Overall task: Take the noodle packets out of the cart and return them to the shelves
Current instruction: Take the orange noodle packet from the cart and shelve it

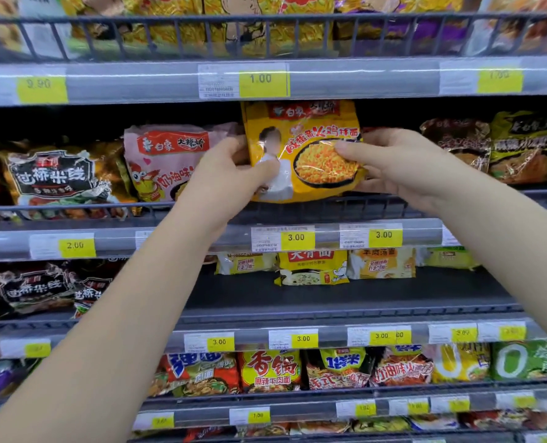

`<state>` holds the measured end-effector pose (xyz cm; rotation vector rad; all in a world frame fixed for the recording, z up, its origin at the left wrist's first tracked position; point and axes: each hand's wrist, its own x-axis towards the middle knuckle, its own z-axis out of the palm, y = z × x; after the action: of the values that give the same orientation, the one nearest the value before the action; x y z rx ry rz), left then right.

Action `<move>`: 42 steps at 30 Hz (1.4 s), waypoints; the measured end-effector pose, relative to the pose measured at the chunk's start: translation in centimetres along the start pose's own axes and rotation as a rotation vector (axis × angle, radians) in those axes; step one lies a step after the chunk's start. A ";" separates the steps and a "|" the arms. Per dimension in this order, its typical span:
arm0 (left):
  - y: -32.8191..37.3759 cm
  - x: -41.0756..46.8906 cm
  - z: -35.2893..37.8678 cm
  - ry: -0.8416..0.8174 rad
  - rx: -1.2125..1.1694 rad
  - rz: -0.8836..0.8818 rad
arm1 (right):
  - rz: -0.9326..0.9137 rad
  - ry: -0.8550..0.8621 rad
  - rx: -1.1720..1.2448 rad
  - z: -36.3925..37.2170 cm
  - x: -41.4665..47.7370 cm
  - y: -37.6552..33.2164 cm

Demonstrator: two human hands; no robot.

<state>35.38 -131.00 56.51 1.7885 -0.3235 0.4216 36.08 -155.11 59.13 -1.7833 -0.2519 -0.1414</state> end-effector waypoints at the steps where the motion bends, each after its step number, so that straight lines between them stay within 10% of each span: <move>1: 0.1 0.3 0.1 0.016 0.076 0.018 | -0.007 0.036 -0.014 0.1 0.4 0.1; 15: -2.2 3.1 1.8 0.260 0.699 0.128 | -0.061 0.186 -0.303 1.6 3.1 1.9; 42: -1.1 -0.3 2.5 0.310 0.667 0.175 | -0.131 0.155 -0.558 0.4 2.1 2.2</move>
<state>35.86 -133.11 54.82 2.3005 -0.1211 1.0082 38.60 -154.98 57.42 -2.2942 -0.2313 -0.4800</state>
